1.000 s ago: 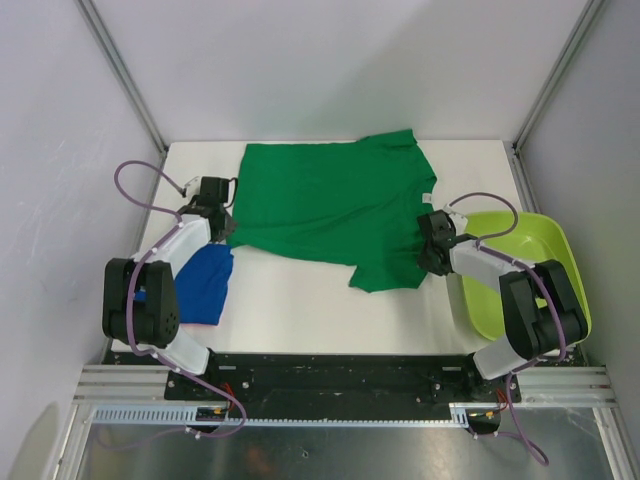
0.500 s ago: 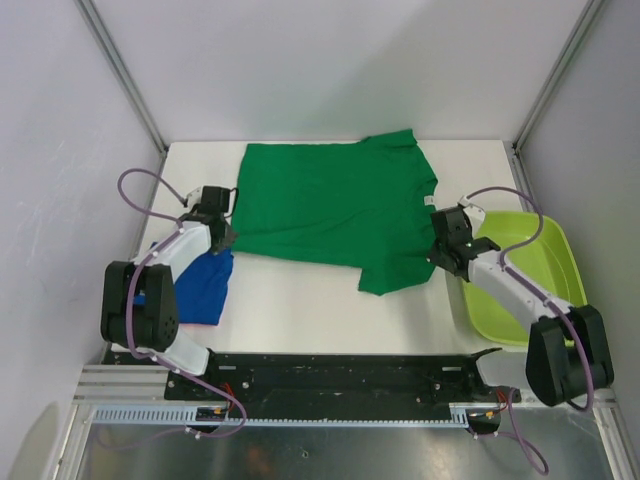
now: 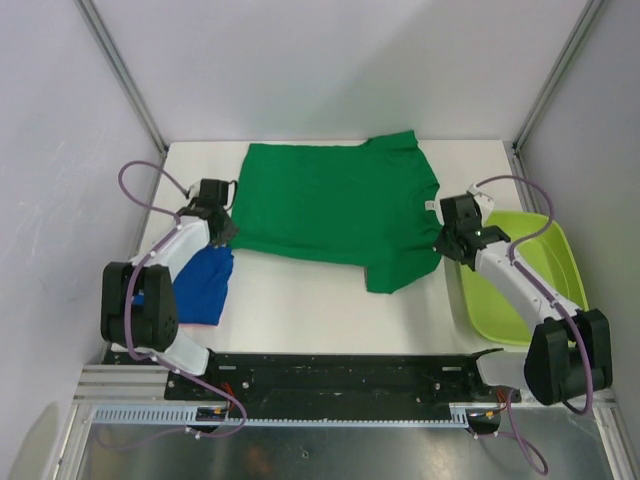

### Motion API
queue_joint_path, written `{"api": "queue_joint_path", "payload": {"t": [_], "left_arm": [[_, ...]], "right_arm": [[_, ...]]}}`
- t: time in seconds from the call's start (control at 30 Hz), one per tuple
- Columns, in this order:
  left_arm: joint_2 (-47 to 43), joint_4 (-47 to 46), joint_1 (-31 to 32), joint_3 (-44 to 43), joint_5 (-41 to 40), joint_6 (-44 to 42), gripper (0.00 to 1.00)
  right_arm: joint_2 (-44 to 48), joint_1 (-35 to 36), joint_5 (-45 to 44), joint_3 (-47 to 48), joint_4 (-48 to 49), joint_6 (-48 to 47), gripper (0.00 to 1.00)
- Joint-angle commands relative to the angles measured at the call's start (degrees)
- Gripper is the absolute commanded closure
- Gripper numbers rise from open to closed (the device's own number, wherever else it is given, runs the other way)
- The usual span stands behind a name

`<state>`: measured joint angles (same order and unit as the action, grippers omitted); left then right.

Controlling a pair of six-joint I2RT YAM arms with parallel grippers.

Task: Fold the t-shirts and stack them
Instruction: Grap the side of the flattened tshirt closest away from the robot with both arms, then fold the flattened tshirt in 1/3 of the way

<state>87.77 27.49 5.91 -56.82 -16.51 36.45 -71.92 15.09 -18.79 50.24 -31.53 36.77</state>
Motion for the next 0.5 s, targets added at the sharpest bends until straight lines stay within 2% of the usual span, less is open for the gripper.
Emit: {"api": "queue_joint_path", "payload": {"t": [0.0,0.47], "left_arm": [[4.4,-1.2,0.2,-9.3,3.2,-2.3,1.00],[22.9,-1.4,0.9,-30.9,3.8,-4.8,1.00]], "right_arm": [[-5.1,-1.1,-0.3,8.6,1.9,-2.0,1.00],[-28.2,-6.0,4.0,23.8,11.2,-2.5,1.00]]}}
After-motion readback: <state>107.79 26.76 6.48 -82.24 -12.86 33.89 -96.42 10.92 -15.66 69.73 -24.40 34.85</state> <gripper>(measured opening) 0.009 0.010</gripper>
